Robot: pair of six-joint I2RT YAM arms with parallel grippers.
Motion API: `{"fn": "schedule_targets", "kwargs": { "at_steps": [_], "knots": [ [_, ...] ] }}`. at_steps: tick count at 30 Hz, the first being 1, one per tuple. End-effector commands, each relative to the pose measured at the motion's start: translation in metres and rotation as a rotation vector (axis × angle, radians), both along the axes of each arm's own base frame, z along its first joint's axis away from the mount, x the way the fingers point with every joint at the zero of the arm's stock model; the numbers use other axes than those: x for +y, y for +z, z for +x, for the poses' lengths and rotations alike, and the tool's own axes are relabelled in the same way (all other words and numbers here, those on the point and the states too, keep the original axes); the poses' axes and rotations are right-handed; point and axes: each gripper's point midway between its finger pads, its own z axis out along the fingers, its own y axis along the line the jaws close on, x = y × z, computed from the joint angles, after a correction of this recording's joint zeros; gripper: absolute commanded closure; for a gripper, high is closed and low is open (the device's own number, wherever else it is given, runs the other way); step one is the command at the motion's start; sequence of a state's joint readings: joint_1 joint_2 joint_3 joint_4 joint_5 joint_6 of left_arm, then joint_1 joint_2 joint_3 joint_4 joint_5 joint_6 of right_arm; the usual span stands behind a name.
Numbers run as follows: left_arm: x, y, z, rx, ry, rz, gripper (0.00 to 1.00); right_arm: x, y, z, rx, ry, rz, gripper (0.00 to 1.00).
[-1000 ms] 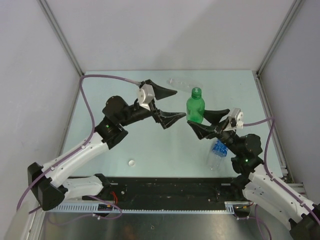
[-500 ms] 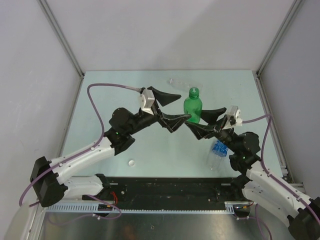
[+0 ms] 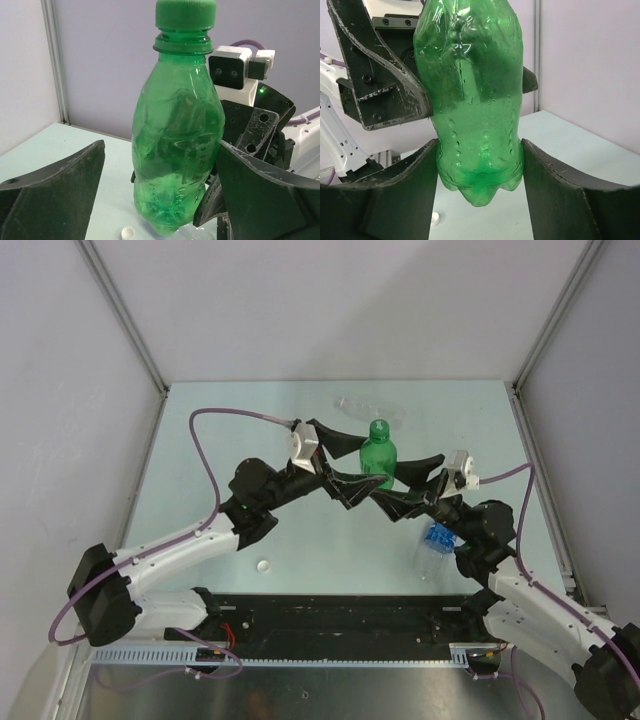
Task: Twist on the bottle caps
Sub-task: Screw the bottle cap onto the plastic bottle.
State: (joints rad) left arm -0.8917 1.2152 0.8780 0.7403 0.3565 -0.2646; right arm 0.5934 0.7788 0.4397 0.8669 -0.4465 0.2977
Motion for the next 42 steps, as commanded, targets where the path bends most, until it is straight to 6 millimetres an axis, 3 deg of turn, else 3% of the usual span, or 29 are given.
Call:
{"fn": "schedule_targets", "kwargs": {
  "at_steps": [1,4,9,18,30,36,42],
  "knots": [
    [-0.005,-0.003,-0.002,0.007,-0.009,-0.017,0.07,-0.001,0.028,-0.006,-0.075,0.019,0.043,1.0],
    [-0.007,-0.004,-0.001,0.007,-0.001,-0.015,0.11,0.001,0.025,-0.004,-0.067,0.023,0.036,1.0],
    [-0.007,-0.005,0.0,0.009,0.013,-0.015,0.31,0.002,0.022,-0.003,-0.056,0.023,0.033,1.0],
    [-0.012,-0.019,0.001,0.011,0.006,0.015,0.55,0.002,0.02,0.0,-0.038,0.02,0.033,0.99],
    [0.003,-0.011,0.007,-0.083,0.1,0.017,0.72,0.004,0.011,0.001,0.002,0.029,0.009,0.64],
    [0.006,-0.01,0.012,-0.089,0.134,0.016,0.75,0.005,0.009,-0.002,0.001,0.037,-0.004,0.5],
    [0.009,-0.008,0.016,-0.122,0.173,0.023,0.78,0.008,0.002,-0.008,0.015,0.071,-0.036,0.24]
  ]
}}
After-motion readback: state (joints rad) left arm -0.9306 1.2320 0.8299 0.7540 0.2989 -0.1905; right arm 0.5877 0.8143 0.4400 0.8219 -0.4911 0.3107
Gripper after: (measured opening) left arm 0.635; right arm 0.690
